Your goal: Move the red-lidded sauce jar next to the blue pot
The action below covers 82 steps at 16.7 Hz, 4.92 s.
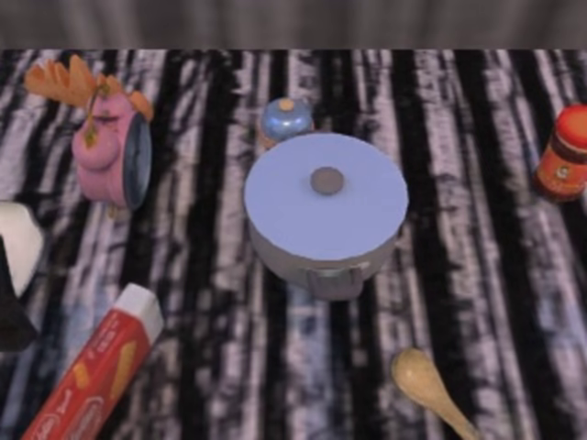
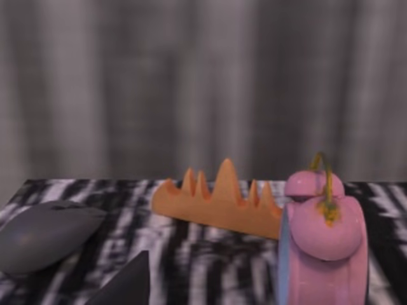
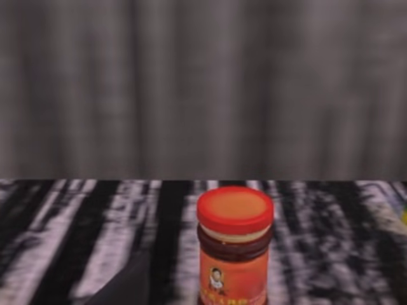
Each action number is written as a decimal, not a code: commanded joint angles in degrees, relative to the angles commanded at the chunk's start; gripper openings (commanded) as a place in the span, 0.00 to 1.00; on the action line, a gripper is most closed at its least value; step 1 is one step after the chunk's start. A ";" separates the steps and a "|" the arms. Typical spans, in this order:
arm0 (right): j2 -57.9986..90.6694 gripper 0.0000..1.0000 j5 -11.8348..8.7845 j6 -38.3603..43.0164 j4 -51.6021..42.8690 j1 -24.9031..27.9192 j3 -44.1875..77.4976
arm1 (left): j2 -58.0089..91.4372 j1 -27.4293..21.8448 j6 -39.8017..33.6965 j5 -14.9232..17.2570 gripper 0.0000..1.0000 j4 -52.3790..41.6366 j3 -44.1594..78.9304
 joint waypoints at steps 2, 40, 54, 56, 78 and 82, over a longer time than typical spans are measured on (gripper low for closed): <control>0.00 1.00 0.00 0.00 0.00 0.00 0.00 | 0.00 0.00 0.00 0.00 1.00 0.00 0.00; 147.47 1.00 0.71 -12.25 -87.02 0.48 144.47 | 0.00 0.00 0.00 0.00 1.00 0.00 0.00; 145.79 1.00 0.69 -12.23 -74.19 0.51 129.96 | 0.00 0.00 0.00 0.00 1.00 0.00 0.00; 145.79 1.00 0.69 -12.23 -74.19 0.51 129.96 | 0.00 0.00 0.00 0.00 1.00 0.00 0.00; 145.81 0.00 0.66 -12.14 -74.21 0.66 129.97 | 0.00 0.00 0.00 0.00 1.00 0.00 0.00; 141.56 0.00 0.59 -12.03 -74.48 0.80 125.74 | 0.00 0.00 0.00 0.00 1.00 0.00 0.00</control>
